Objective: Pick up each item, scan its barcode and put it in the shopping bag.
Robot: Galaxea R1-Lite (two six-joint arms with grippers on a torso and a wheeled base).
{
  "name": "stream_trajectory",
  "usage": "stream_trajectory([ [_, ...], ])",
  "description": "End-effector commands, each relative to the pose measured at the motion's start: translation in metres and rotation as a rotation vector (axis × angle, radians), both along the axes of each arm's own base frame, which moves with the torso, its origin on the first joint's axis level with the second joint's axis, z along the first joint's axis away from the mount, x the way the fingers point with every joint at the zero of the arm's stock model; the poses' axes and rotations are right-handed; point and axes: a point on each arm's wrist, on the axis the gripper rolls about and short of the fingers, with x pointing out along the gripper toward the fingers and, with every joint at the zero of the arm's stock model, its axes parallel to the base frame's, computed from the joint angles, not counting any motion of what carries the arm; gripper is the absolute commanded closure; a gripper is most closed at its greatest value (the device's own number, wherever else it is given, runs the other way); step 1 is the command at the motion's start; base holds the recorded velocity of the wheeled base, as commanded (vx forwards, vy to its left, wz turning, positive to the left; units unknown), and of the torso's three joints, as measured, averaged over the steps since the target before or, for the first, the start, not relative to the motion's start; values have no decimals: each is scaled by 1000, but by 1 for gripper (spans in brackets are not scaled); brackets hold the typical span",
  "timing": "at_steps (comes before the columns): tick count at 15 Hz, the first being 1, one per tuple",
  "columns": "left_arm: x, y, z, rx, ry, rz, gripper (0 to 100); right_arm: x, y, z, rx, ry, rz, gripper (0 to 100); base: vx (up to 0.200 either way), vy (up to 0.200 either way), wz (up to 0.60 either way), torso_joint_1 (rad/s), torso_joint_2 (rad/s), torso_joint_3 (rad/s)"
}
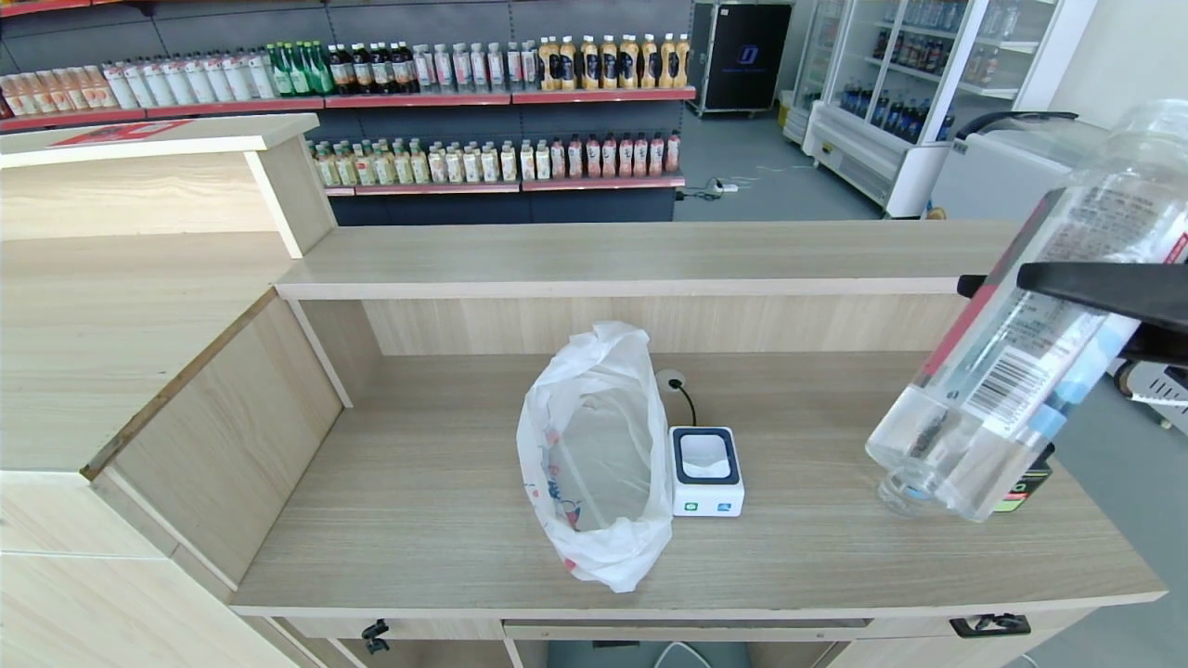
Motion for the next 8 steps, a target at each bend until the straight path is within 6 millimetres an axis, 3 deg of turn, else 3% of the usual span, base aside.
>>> stream_trajectory([
  [1,0,0,0,-1,1,0,0,-11,7,5,2,-29,56,100,0,0,0,0,0,0],
  [6,0,0,0,-1,1,0,0,-53,16,7,9,-62,161,100,0,0,0,0,0,0],
  [8,0,0,0,-1,1,0,0,-56,16,7,9,-59,164,100,0,0,0,0,0,0],
])
